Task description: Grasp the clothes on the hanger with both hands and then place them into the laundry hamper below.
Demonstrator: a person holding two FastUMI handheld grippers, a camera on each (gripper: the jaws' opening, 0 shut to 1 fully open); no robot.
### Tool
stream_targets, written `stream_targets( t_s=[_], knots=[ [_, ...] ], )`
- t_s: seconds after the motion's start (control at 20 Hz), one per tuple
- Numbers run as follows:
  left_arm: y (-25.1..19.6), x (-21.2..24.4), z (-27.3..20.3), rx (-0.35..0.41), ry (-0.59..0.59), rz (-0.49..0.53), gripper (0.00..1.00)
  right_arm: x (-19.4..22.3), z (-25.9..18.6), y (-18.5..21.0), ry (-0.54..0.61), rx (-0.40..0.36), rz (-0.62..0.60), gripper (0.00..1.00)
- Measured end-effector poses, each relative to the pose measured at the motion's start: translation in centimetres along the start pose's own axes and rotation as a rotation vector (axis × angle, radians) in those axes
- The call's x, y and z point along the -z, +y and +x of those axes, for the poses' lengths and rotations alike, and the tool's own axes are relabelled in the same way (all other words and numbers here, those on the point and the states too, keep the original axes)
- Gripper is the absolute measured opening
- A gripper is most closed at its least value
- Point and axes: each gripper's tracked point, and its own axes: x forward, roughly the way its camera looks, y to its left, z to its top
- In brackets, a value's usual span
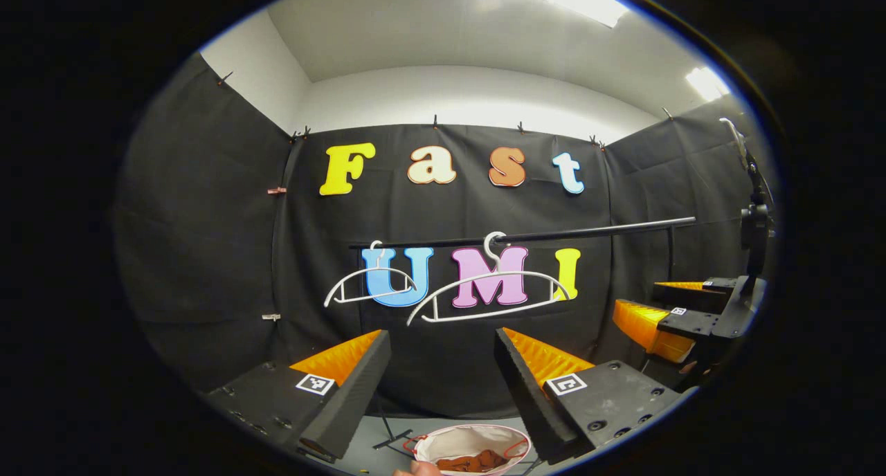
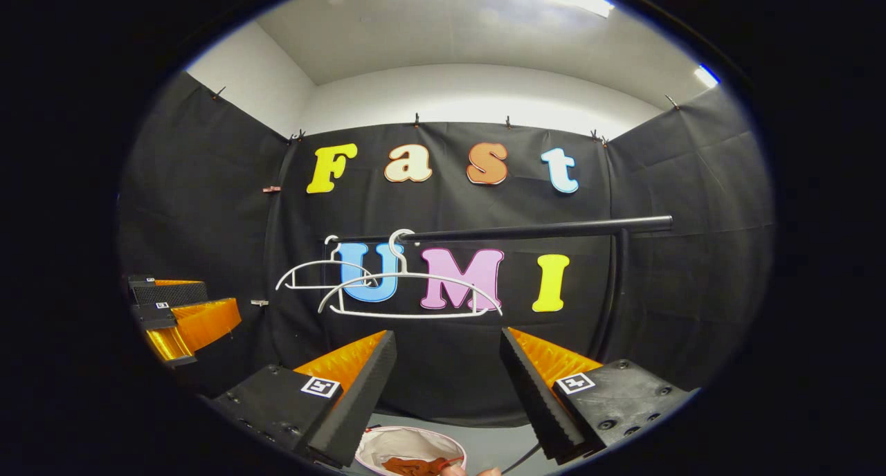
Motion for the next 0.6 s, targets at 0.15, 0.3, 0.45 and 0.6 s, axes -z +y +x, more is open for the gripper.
stream_targets(
  t_s=[0.15,0.3,0.45,0.6],
  knots=[
    [-0.2,0.1,0.1,0.003,0.0,0.0,0.95,0.6,-0.1,0.1,0.011,-0.004,-0.002,0.98],
    [-0.4,0.2,0.3,0.003,0.004,-0.002,0.95,1.0,-0.1,0.2,0.022,-0.009,0.001,0.98],
    [-0.5,0.4,0.3,0.003,0.008,0.001,0.95,1.1,0.0,0.3,0.021,-0.016,-0.002,0.98],
    [-0.5,0.4,0.5,-0.001,0.008,-0.001,0.92,1.1,-0.1,0.4,0.022,-0.02,-0.005,0.98]
  ],
)
